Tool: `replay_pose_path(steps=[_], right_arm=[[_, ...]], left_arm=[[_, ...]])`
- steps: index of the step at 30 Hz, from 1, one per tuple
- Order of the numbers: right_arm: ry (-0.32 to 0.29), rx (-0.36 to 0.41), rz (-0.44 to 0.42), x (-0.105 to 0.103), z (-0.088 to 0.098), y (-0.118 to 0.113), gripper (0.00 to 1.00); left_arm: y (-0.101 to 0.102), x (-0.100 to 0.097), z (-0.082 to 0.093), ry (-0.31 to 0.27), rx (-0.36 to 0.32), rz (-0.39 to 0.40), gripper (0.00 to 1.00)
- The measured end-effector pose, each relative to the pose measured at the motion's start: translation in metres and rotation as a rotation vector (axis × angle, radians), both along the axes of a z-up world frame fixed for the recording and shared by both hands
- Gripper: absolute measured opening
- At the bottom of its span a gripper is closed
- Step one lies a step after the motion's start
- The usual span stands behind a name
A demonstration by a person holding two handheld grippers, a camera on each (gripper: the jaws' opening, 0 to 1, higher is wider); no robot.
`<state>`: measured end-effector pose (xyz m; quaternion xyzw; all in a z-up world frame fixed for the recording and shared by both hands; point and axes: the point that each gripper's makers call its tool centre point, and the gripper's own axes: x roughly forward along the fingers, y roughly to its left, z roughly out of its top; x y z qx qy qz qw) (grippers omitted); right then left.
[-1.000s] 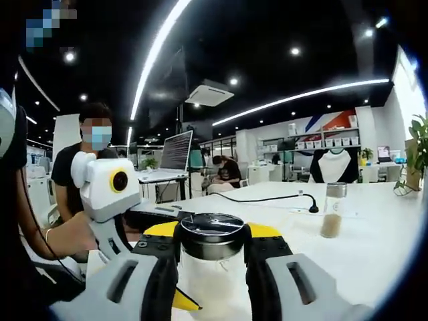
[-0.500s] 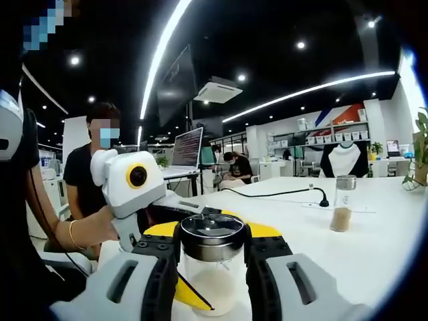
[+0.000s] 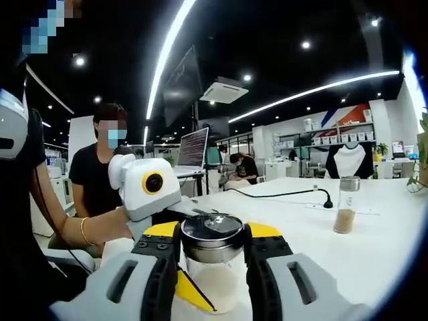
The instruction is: Rotate the seasoning bottle until the label or dispensing opening points toward the visible target arrow and the bottle remains upright within the marked orientation range
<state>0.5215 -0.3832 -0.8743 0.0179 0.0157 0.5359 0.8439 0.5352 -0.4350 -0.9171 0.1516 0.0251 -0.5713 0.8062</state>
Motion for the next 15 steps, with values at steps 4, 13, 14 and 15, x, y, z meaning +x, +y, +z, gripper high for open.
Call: replay_pose_path(steps=[4, 13, 14, 15], right_arm=[[-0.003, 0.007, -0.002, 0.0003, 0.0031, 0.0002, 0.36], [0.010, 0.029, -0.054, 0.0062, 0.0076, -0.0039, 0.35], [0.011, 0.027, -0.062, 0.0069, 0.0072, -0.0046, 0.36], [0.011, 0.024, -0.070, 0.0075, 0.0068, -0.0051, 0.35]], left_arm=[[0.0002, -0.0012, 0.0004, 0.002, -0.010, -0.007, 0.52], [0.0023, 0.0046, 0.0004, 0.023, -0.054, 0.123, 0.51], [0.0031, 0.0061, 0.0006, 0.030, -0.064, 0.146, 0.50], [0.0037, 0.0079, 0.0004, 0.033, -0.072, 0.171, 0.50]])
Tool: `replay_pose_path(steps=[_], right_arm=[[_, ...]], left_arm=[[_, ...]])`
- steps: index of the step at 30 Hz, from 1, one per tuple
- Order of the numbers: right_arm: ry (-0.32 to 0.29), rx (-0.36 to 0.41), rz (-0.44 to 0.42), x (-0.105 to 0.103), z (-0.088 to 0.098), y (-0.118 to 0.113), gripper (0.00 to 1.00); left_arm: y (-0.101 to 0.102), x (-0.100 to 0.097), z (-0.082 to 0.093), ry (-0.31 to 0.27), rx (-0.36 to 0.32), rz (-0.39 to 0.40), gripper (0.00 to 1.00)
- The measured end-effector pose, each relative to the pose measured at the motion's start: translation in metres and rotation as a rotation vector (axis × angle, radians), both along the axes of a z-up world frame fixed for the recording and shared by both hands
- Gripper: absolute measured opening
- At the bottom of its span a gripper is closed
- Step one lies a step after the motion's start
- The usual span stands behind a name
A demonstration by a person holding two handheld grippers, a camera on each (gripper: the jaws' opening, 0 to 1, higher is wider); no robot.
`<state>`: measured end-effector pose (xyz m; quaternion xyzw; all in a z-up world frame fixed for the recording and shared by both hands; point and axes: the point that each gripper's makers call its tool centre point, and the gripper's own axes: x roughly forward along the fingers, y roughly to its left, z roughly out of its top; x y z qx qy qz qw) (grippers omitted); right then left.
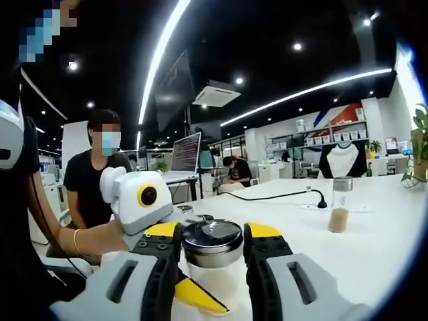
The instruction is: Rotate the seasoning bottle until the label or dispensing opening points toward the visible target arrow and the bottle remains upright within the marked orientation range
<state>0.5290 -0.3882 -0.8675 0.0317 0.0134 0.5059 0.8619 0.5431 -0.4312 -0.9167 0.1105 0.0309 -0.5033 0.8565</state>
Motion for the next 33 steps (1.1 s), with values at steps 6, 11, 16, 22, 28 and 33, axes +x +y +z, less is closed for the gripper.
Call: replay_pose_path(steps=[6, 11, 16, 22, 28, 33], right_arm=[[0.004, -0.018, -0.064, 0.005, -0.004, -0.005, 0.37], [-0.001, -0.016, -0.121, 0.008, -0.006, -0.007, 0.37], [0.004, -0.016, -0.165, 0.009, -0.009, -0.008, 0.36], [0.037, 0.078, -0.228, 0.012, -0.005, -0.005, 0.36], [0.027, 0.079, -0.294, 0.014, -0.008, 0.002, 0.36], [0.003, 0.047, -0.349, 0.016, -0.011, 0.007, 0.37]], left_arm=[[0.004, 0.011, -0.001, 0.044, -0.082, 0.183, 0.48], [0.009, 0.016, -0.002, 0.061, -0.139, 0.304, 0.47], [0.015, 0.020, 0.000, 0.020, -0.190, 0.429, 0.47], [0.018, 0.023, 0.001, -0.002, -0.222, 0.502, 0.47], [0.025, 0.026, 0.001, -0.069, -0.211, 0.634, 0.47], [0.026, 0.024, 0.001, -0.105, -0.216, 0.664, 0.47]])
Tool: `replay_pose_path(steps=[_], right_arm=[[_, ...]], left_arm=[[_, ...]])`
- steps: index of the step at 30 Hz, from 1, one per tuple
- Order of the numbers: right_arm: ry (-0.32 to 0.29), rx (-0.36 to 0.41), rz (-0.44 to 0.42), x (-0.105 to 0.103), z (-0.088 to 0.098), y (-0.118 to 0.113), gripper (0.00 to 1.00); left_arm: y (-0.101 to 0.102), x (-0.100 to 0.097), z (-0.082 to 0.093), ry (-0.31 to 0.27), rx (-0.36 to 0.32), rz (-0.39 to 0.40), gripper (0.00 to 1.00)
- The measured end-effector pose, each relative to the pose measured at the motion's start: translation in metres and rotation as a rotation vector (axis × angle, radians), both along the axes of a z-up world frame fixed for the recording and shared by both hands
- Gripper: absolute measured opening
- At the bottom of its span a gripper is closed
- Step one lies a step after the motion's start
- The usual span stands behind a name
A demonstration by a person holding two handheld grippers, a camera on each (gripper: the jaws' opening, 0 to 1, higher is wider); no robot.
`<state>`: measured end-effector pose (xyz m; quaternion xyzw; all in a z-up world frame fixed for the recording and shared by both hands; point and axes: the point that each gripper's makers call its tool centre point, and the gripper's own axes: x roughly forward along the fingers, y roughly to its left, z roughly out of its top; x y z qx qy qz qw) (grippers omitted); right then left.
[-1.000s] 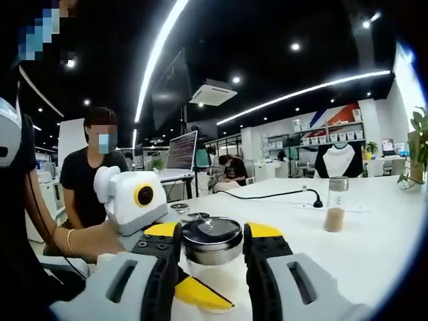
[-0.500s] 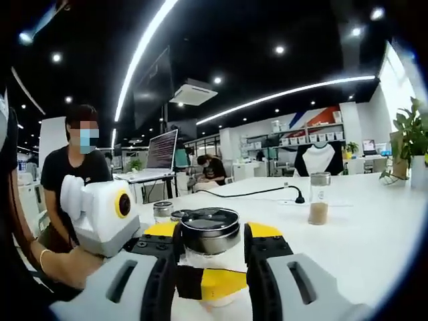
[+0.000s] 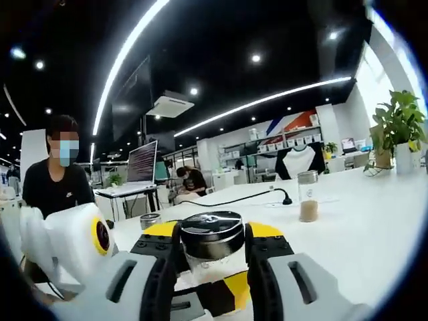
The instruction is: Rotate the seasoning bottle until the label or dispensing opening points toward the visible target arrow and the bottle remains upright within the marked orientation range
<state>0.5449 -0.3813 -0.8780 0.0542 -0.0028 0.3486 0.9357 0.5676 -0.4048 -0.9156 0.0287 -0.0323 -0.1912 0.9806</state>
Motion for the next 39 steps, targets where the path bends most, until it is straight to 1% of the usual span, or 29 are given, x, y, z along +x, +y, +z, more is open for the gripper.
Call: replay_pose_path(steps=[2, 4, 7, 11, 14, 17, 18, 19, 22, 23, 24, 25, 26, 27, 28, 29, 31, 32, 35, 36, 37, 39], right_arm=[[-0.011, -0.029, -0.019, 0.001, -0.001, 0.002, 0.38], [-0.003, -0.041, -0.029, 0.003, -0.004, 0.004, 0.40], [0.003, -0.045, -0.062, 0.005, -0.008, 0.009, 0.42], [0.003, -0.038, -0.079, 0.010, -0.006, 0.005, 0.40], [-0.012, -0.035, -0.074, 0.009, -0.006, 0.003, 0.40], [-0.027, -0.044, -0.047, 0.007, -0.005, 0.002, 0.39], [-0.033, -0.046, -0.039, 0.008, -0.006, 0.001, 0.39], [-0.035, -0.045, -0.029, 0.008, -0.006, 0.001, 0.39], [-0.038, -0.044, -0.007, 0.005, -0.006, 0.002, 0.39], [-0.040, -0.041, 0.008, 0.004, -0.006, 0.001, 0.39], [-0.043, -0.040, 0.017, 0.004, -0.006, 0.001, 0.39], [-0.041, -0.033, 0.038, 0.003, -0.006, 0.002, 0.39], [-0.046, -0.035, 0.053, 0.004, -0.006, 0.001, 0.39], [-0.043, -0.032, 0.065, 0.003, -0.006, 0.001, 0.39], [-0.047, -0.036, 0.079, 0.003, -0.006, 0.002, 0.39], [-0.047, -0.034, 0.091, 0.002, -0.006, 0.001, 0.39], [-0.046, -0.033, 0.118, -0.001, -0.006, 0.002, 0.39], [-0.046, -0.032, 0.132, 0.000, -0.006, 0.001, 0.39], [-0.044, -0.040, 0.204, -0.005, -0.007, 0.004, 0.39], [-0.049, -0.061, 0.246, -0.007, -0.008, 0.006, 0.39], [-0.025, -0.050, 0.272, -0.009, -0.008, 0.004, 0.39], [-0.044, -0.081, 0.296, -0.010, -0.008, 0.004, 0.39]], left_arm=[[0.000, 0.000, 0.000, -0.004, -0.004, -0.007, 0.47], [0.000, 0.000, 0.001, -0.006, -0.001, -0.005, 0.47], [0.000, 0.001, 0.000, -0.005, -0.002, -0.004, 0.47], [-0.001, 0.001, -0.001, -0.005, 0.002, -0.010, 0.47], [-0.004, 0.003, -0.002, -0.005, 0.019, -0.049, 0.48], [-0.005, 0.001, -0.003, -0.005, 0.045, -0.088, 0.48], [-0.006, 0.000, -0.003, -0.009, 0.046, -0.117, 0.48], [-0.005, -0.001, -0.003, -0.008, 0.034, -0.127, 0.47], [-0.006, -0.004, -0.005, 0.005, 0.067, -0.169, 0.47], [-0.007, -0.005, -0.005, 0.012, 0.082, -0.198, 0.47], [-0.009, -0.006, -0.005, 0.006, 0.094, -0.229, 0.47], [-0.009, -0.006, -0.003, -0.005, 0.073, -0.263, 0.47], [-0.010, -0.007, -0.005, 0.014, 0.060, -0.310, 0.47], [-0.010, -0.008, -0.006, 0.025, 0.066, -0.342, 0.47], [-0.011, -0.009, -0.005, 0.023, 0.074, -0.364, 0.47], [-0.010, -0.010, -0.005, 0.021, 0.113, -0.394, 0.47], [-0.011, -0.013, -0.002, 0.007, 0.133, -0.425, 0.47], [-0.010, -0.014, -0.003, 0.010, 0.143, -0.440, 0.47], [-0.009, -0.019, -0.001, 0.005, 0.141, -0.498, 0.46], [-0.009, -0.020, -0.001, 0.005, 0.143, -0.514, 0.46], [-0.011, -0.023, 0.000, 0.011, 0.132, -0.548, 0.46], [-0.010, -0.024, 0.000, 0.014, 0.133, -0.568, 0.45]])
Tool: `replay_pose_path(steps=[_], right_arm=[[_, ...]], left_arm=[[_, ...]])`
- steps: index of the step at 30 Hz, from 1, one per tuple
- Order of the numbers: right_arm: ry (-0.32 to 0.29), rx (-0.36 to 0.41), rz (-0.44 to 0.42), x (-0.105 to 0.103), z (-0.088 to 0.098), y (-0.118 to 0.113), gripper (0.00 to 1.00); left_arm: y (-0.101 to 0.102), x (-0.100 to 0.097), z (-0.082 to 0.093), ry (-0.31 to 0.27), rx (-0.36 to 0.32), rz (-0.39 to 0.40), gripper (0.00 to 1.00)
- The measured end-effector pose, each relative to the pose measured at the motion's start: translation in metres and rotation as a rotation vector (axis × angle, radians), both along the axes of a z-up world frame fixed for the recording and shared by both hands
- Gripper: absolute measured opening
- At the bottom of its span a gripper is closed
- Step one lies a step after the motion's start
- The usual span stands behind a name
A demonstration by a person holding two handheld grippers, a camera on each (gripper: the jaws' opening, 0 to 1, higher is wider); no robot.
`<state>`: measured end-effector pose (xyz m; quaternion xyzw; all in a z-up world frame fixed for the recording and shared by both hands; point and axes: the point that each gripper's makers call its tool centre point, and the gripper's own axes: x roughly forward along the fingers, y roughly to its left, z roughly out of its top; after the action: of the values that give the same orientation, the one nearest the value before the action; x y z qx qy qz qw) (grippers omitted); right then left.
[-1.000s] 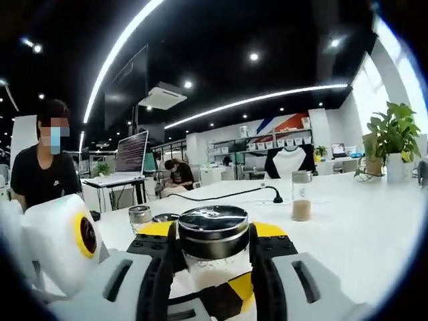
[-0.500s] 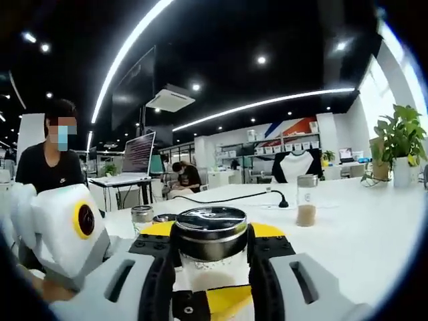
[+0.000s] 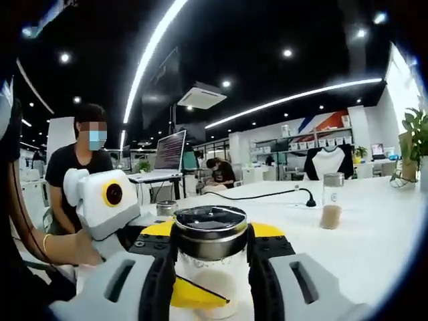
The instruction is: Rotate the seasoning bottle until the label or dispensing opening points toward the visible target arrow and the bottle remains upright within the marked orientation range
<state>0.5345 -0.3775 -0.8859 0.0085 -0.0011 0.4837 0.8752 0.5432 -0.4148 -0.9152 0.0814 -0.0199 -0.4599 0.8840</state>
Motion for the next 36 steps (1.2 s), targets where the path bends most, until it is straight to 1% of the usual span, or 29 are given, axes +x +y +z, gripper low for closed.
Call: replay_pose_path(steps=[1, 2, 4, 5, 8, 9, 10, 11, 13, 16, 18, 19, 22, 24, 26, 29, 30, 32, 33, 34, 36], right_arm=[[0.007, -0.001, 0.027, -0.003, 0.000, 0.001, 0.39], [0.012, -0.005, 0.027, -0.003, 0.000, 0.001, 0.38], [0.011, -0.017, 0.058, -0.005, -0.001, 0.001, 0.38], [0.009, -0.023, 0.076, -0.006, -0.001, 0.002, 0.38], [0.020, -0.027, 0.130, -0.010, -0.001, 0.003, 0.38], [0.027, -0.033, 0.161, -0.012, -0.002, 0.004, 0.38], [0.023, -0.046, 0.165, -0.011, -0.002, 0.003, 0.38], [0.021, -0.052, 0.173, -0.010, -0.002, 0.000, 0.38], [0.021, -0.052, 0.190, -0.011, -0.002, 0.000, 0.38], [0.021, -0.041, 0.226, -0.013, -0.002, 0.000, 0.38], [0.025, -0.041, 0.245, -0.015, -0.003, -0.002, 0.38], [0.023, -0.045, 0.250, -0.015, -0.002, -0.002, 0.38], [0.020, -0.056, 0.266, -0.017, -0.003, -0.002, 0.38], [0.020, -0.062, 0.276, -0.014, -0.003, -0.002, 0.38], [0.022, -0.066, 0.280, -0.014, -0.003, -0.002, 0.38], [0.024, -0.071, 0.278, -0.011, -0.004, -0.003, 0.38], [0.025, -0.070, 0.274, -0.010, -0.004, -0.004, 0.38], [0.023, -0.068, 0.262, -0.007, -0.004, -0.006, 0.38], [0.023, -0.069, 0.253, -0.005, -0.004, -0.007, 0.38], [0.025, -0.067, 0.249, -0.005, -0.004, -0.008, 0.38], [0.032, -0.060, 0.235, -0.005, -0.005, -0.009, 0.38]], left_arm=[[-0.001, -0.001, 0.000, 0.003, -0.001, -0.012, 0.45], [-0.002, -0.002, 0.000, 0.006, -0.001, -0.022, 0.45], [-0.004, -0.002, -0.001, 0.012, -0.011, -0.045, 0.45], [-0.005, -0.002, 0.000, 0.024, -0.019, -0.060, 0.45], [-0.007, -0.003, -0.001, 0.025, -0.007, -0.089, 0.47], [-0.009, -0.003, -0.001, 0.028, 0.002, -0.103, 0.47], [-0.010, -0.002, -0.003, 0.046, 0.025, -0.108, 0.48], [-0.011, 0.000, -0.005, 0.048, 0.048, -0.106, 0.50], [-0.014, 0.001, -0.005, 0.011, 0.098, -0.117, 0.54], [-0.020, -0.002, -0.005, 0.003, 0.118, -0.148, 0.54], [-0.023, -0.001, -0.007, 0.018, 0.117, -0.159, 0.55], [-0.024, -0.002, -0.009, 0.038, 0.112, -0.165, 0.55], [-0.027, -0.004, -0.013, 0.031, 0.130, -0.181, 0.53], [-0.029, -0.005, -0.014, 0.021, 0.150, -0.187, 0.53], [-0.029, -0.005, -0.014, 0.026, 0.155, -0.194, 0.53], [-0.028, -0.005, -0.015, 0.037, 0.144, -0.198, 0.53], [-0.028, -0.004, -0.016, 0.059, 0.124, -0.196, 0.52], [-0.029, -0.004, -0.017, 0.132, 0.057, -0.186, 0.50], [-0.029, -0.003, -0.017, 0.154, 0.030, -0.180, 0.49], [-0.028, -0.003, -0.017, 0.136, 0.028, -0.182, 0.48], [-0.029, -0.004, -0.017, 0.135, 0.026, -0.168, 0.48]])
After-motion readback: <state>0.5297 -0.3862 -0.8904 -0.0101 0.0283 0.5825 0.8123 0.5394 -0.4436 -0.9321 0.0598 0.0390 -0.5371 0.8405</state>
